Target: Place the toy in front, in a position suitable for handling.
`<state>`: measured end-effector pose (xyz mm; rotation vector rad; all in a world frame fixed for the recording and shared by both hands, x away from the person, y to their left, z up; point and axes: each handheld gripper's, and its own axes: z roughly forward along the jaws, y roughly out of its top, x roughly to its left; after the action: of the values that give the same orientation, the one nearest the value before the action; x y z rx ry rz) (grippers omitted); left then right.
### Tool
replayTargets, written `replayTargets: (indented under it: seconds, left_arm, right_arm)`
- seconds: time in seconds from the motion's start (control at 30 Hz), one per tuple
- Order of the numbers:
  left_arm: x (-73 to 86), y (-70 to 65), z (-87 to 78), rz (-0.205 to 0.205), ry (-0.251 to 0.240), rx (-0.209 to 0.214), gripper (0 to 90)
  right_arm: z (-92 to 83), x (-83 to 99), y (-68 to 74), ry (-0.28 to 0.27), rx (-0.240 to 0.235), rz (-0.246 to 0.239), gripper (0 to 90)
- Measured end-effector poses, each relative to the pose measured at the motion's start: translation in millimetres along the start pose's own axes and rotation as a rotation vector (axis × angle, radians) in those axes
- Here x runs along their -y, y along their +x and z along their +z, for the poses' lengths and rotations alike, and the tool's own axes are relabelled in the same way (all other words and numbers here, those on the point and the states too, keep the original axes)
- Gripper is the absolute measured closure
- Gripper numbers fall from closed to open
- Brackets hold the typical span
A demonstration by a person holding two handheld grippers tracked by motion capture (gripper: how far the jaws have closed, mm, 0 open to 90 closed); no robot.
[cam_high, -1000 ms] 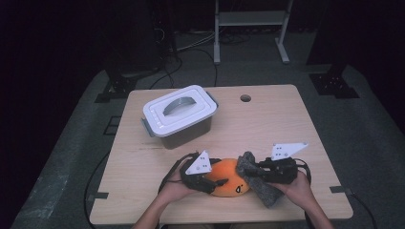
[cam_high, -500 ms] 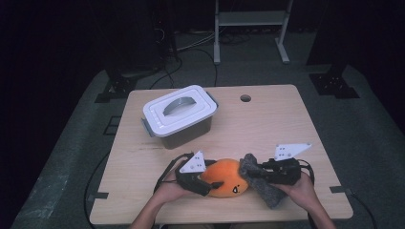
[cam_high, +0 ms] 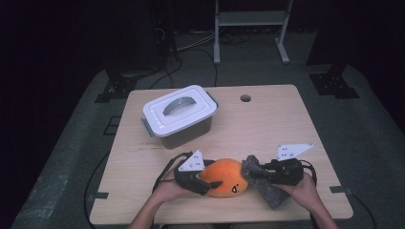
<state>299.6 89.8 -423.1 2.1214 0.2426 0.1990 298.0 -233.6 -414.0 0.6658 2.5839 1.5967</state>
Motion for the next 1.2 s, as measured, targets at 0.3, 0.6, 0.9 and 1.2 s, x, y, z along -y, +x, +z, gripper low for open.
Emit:
replayTargets:
  seconds: [0.3, 0.6, 0.9, 1.2]
  left_arm:
    - [-6.7, 5.7, 0.0, -0.056, 0.049, 0.052, 11.4]
    - [-6.5, 0.1, 2.5, 0.005, 0.001, 0.007, 33.8]
    - [-13.2, -8.0, 11.8, 0.04, -0.008, 0.023, 20.5]
    - [-13.8, -11.1, 5.3, 0.082, 0.025, 0.017, 36.5]
  right_arm:
    - [17.8, -2.3, 12.3, 0.047, -0.067, -0.065, 74.6]
    - [4.4, -4.8, 7.4, 0.022, -0.031, -0.046, 75.0]
    - [13.1, -13.8, 9.2, -0.035, -0.016, -0.037, 75.1]
    - [21.1, -18.1, 22.3, 0.004, -0.037, -0.094, 75.0]
